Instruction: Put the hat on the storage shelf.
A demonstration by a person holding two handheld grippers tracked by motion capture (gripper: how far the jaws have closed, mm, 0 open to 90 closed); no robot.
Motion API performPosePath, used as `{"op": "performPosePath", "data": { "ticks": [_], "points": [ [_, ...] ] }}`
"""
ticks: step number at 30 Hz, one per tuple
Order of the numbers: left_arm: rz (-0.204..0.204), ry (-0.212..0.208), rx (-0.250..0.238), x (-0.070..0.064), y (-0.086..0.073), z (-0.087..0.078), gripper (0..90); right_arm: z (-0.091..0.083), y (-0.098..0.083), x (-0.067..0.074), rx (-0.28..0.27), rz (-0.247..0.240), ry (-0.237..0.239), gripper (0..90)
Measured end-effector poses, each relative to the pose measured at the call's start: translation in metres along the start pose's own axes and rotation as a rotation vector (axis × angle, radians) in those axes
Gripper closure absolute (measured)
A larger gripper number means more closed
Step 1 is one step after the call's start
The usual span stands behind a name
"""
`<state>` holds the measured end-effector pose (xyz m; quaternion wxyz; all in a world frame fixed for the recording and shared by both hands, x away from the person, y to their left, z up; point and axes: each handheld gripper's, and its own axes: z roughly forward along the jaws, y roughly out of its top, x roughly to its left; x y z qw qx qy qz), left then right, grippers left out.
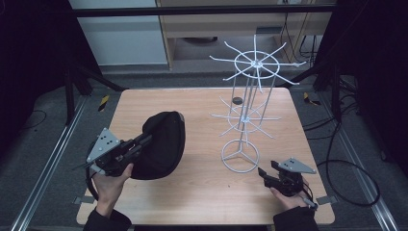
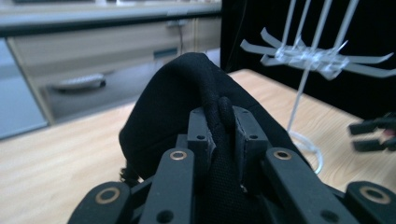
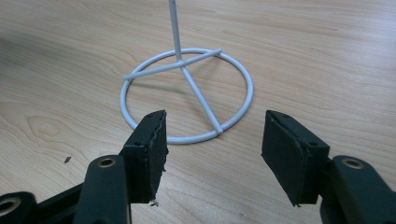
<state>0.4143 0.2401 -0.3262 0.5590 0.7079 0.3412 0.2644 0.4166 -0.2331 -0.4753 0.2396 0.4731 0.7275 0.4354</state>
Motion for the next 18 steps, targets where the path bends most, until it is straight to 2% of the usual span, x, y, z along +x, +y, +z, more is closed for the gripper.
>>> {"op": "performPosePath", "data": {
  "ticks": [4,6,10,11,13,15,18],
  "points": [
    [0.014,-0.034,-0.082,-0.010,0.024,-0.006,78.8,0.000,0.000,-0.001,0.002,0.000,-0.001,40.4],
    [0.020,-0.043,-0.108,-0.012,0.031,-0.009,78.8,0.000,0.000,0.000,0.001,-0.002,0.000,40.4],
    [0.022,-0.055,-0.140,-0.015,0.040,-0.011,78.9,0.000,0.000,0.000,0.001,-0.002,0.000,40.5],
    [0.028,-0.061,-0.166,-0.016,0.045,-0.014,78.9,0.001,0.000,0.000,0.002,-0.002,-0.001,40.5],
    [0.029,-0.062,-0.175,-0.017,0.047,-0.015,78.9,0.001,0.000,0.000,0.002,-0.002,-0.002,40.5],
    [0.025,-0.070,-0.212,-0.020,0.052,-0.017,78.9,0.001,0.000,0.000,0.002,-0.002,-0.001,40.5],
    [0.021,-0.079,-0.243,-0.023,0.059,-0.019,79.0,0.001,-0.001,0.000,0.003,-0.002,-0.001,40.5]
  ]
}}
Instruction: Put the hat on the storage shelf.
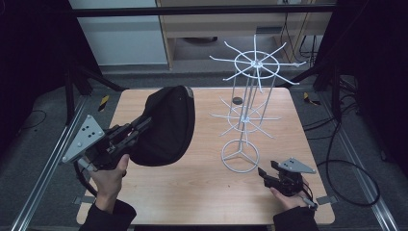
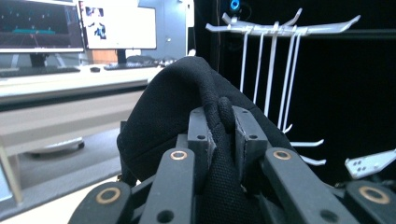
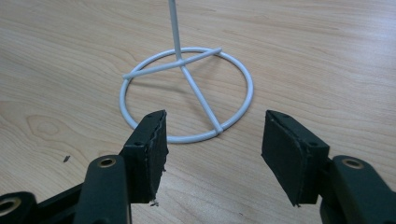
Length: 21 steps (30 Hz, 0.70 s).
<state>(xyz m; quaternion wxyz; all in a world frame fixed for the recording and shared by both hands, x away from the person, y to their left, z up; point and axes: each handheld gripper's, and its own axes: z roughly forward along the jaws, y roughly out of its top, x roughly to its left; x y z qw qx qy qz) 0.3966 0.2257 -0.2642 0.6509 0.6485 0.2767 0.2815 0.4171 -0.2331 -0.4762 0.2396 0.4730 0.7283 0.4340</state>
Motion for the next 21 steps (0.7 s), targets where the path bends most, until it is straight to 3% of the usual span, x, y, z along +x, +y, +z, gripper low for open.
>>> {"op": "performPosePath", "data": {
  "ticks": [6,9,21],
  "points": [
    [0.011,-0.023,-0.049,-0.010,0.016,0.000,79.0,0.000,0.000,0.000,0.000,-0.001,-0.001,40.5],
    [0.038,-0.042,-0.080,-0.017,0.026,0.002,79.1,0.000,0.000,0.000,0.000,0.000,0.000,40.4],
    [0.038,-0.081,-0.153,-0.030,0.044,0.005,79.1,0.000,0.000,-0.001,0.003,-0.004,-0.002,40.4]
  ]
}}
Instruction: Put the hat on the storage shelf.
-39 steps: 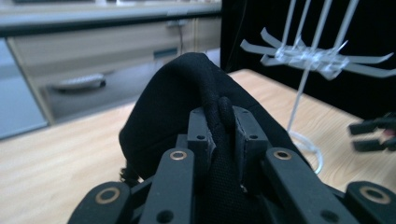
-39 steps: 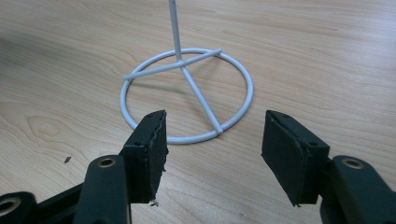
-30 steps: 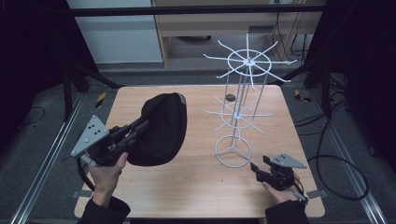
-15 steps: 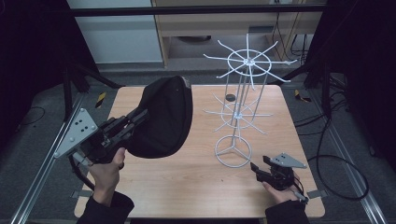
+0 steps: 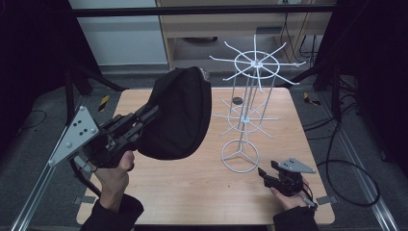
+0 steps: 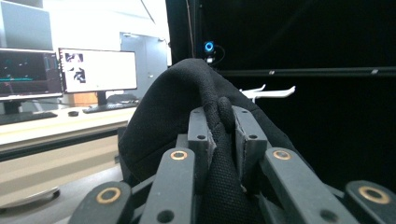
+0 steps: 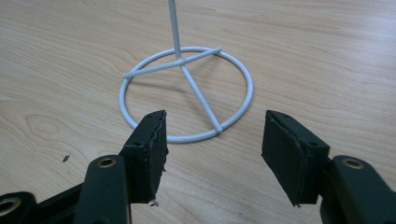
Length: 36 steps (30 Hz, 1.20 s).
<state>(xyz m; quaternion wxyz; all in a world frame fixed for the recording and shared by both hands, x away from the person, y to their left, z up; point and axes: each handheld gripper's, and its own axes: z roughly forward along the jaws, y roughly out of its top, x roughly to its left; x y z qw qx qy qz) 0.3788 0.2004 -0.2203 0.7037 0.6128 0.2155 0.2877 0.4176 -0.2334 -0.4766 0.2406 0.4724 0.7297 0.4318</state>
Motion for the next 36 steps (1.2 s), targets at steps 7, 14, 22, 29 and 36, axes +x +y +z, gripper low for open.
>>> {"op": "performPosePath", "data": {
  "ticks": [7,14,22,29,36],
  "points": [
    [-0.033,-0.027,-0.035,-0.004,0.009,0.006,79.2,0.000,0.000,0.000,0.001,0.000,0.001,40.4],
    [-0.021,-0.039,-0.050,-0.014,0.017,0.022,79.1,0.000,0.000,0.000,0.003,-0.001,0.003,40.3],
    [-0.052,-0.085,-0.031,-0.020,0.011,0.050,79.1,0.001,0.000,0.001,0.005,0.003,0.008,40.2],
    [-0.067,-0.094,0.034,-0.018,-0.008,0.068,78.5,0.001,0.000,0.001,0.007,-0.001,0.009,40.1],
    [-0.098,-0.087,0.091,-0.009,-0.029,0.069,76.4,0.002,0.000,0.001,0.012,-0.005,0.007,39.8]
  ]
}}
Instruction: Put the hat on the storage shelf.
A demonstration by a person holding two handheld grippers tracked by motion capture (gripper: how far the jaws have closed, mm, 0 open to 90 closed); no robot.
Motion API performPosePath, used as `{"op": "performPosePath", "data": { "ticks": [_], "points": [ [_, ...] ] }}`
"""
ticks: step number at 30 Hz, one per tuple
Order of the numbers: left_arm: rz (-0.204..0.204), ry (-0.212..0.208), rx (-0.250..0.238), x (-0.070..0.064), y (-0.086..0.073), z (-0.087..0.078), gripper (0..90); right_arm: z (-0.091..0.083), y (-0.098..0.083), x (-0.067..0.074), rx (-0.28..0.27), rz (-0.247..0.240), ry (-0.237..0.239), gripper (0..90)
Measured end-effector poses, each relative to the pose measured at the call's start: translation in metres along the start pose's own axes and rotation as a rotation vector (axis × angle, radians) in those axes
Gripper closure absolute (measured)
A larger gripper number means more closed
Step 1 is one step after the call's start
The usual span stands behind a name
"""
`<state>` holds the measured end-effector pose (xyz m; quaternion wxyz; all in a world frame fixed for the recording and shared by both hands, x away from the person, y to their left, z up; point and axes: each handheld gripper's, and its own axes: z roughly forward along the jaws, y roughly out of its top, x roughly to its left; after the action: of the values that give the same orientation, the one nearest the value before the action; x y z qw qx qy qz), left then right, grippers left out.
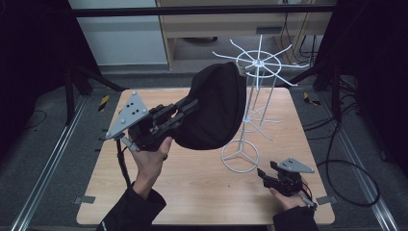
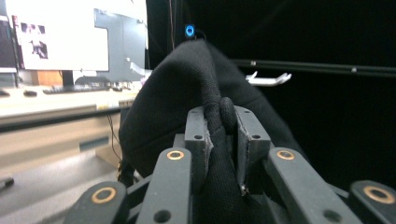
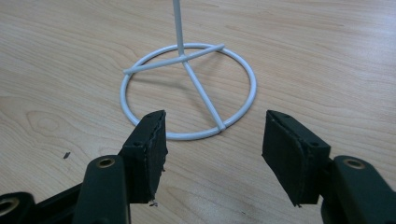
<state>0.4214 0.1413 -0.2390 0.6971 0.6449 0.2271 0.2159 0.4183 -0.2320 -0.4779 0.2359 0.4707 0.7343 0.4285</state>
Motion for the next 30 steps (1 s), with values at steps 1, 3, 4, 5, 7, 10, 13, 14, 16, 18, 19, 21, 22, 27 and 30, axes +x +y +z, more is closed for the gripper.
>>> {"op": "performPosePath", "data": {
  "ticks": [1,3,4,5,7,10,13,14,16,18,19,21,22,27,30],
  "points": [
    [0.000,0.000,0.000,0.000,0.000,0.000,76.0,0.000,0.000,0.000,0.000,0.004,0.001,39.8],
    [0.000,0.006,0.035,0.004,-0.009,0.000,75.7,0.000,0.000,0.000,-0.002,0.004,0.003,39.8],
    [0.000,0.013,0.052,0.005,-0.013,0.000,75.3,0.000,0.000,0.000,0.002,0.001,0.001,39.7],
    [0.000,0.021,0.082,0.008,-0.020,0.002,74.9,0.000,0.000,0.001,0.004,0.004,0.003,39.6],
    [-0.008,0.027,0.100,0.012,-0.028,0.004,74.7,0.001,0.000,0.001,0.006,0.002,0.001,39.5],
    [-0.019,0.028,0.122,0.015,-0.036,0.008,74.6,0.001,0.000,0.001,0.007,0.001,0.001,39.4],
    [-0.019,0.031,0.134,0.015,-0.039,0.011,74.0,0.001,0.000,0.001,0.006,0.006,0.006,39.3],
    [-0.015,0.032,0.141,0.015,-0.040,0.013,73.4,0.001,0.000,0.001,0.007,0.003,0.003,39.2],
    [-0.009,0.037,0.150,0.014,-0.041,0.016,72.7,0.001,0.000,0.001,0.007,0.002,0.002,39.1],
    [-0.011,0.040,0.154,0.013,-0.042,0.019,68.5,0.001,-0.001,0.001,0.008,0.001,0.003,39.0],
    [-0.009,0.041,0.155,0.013,-0.042,0.019,68.5,0.001,-0.001,0.001,0.008,0.001,0.003,39.0],
    [-0.007,0.051,0.154,0.014,-0.043,0.020,65.7,0.001,-0.001,0.001,0.008,-0.001,0.004,38.9],
    [-0.007,0.060,0.152,0.015,-0.044,0.019,59.5,0.001,-0.001,0.001,0.008,0.000,0.003,38.9],
    [-0.010,0.071,0.137,0.017,-0.047,0.011,46.3,0.002,-0.001,0.001,0.010,0.000,0.003,38.7],
    [-0.006,0.083,0.133,0.018,-0.048,0.001,40.4,0.002,-0.001,0.001,0.009,0.000,0.000,38.6]
  ]
}}
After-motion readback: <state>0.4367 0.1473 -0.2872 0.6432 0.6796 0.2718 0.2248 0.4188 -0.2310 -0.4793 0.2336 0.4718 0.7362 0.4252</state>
